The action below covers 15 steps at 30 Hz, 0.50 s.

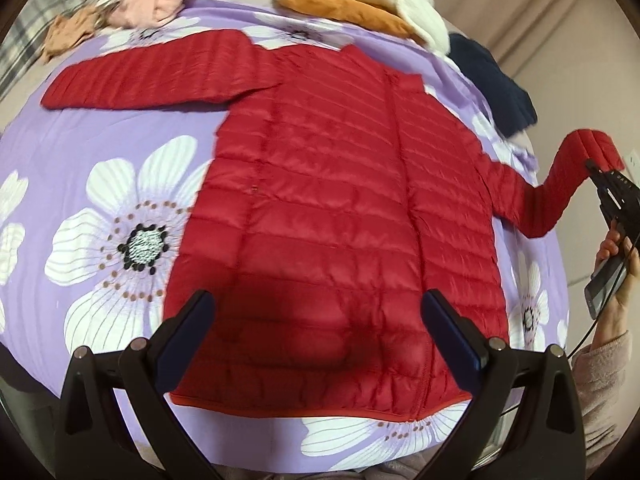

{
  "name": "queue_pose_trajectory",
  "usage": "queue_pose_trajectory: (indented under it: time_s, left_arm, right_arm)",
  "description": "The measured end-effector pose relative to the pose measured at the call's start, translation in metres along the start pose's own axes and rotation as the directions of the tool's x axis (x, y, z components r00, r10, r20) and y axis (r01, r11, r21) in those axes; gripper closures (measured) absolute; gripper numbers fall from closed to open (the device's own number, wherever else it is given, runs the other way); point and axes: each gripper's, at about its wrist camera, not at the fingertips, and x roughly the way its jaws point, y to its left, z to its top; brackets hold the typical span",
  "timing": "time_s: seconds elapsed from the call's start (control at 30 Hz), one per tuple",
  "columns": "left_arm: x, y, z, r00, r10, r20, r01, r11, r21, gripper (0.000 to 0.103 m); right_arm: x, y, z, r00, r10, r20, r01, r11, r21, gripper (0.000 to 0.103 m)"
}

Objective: Fold large clothes
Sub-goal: 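Lift the sleeve with the right tool, lay it across the jacket body, open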

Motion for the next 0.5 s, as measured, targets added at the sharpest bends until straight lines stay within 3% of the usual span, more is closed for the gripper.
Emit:
queue_pose_trajectory:
  time_s: [0.27, 0.5]
  left_arm:
    - [-0.003, 0.037, 0.002, 1.0, 0.007, 0.017, -0.006, 0.996, -0.087, 0.0]
    - [0.0, 0.06, 0.002, 1.0, 0.015, 0.007, -0.014, 0.991, -0.136, 0.0]
  right_arm:
    - [0.055, 0.105, -0.033, 0.994, 0.06, -0.088, -0.08, 0.968, -0.24, 0.096]
    - [0.099, 0.166, -0.092, 0.982, 0.005, -0.188, -0.091, 0.885, -0.456, 0.096]
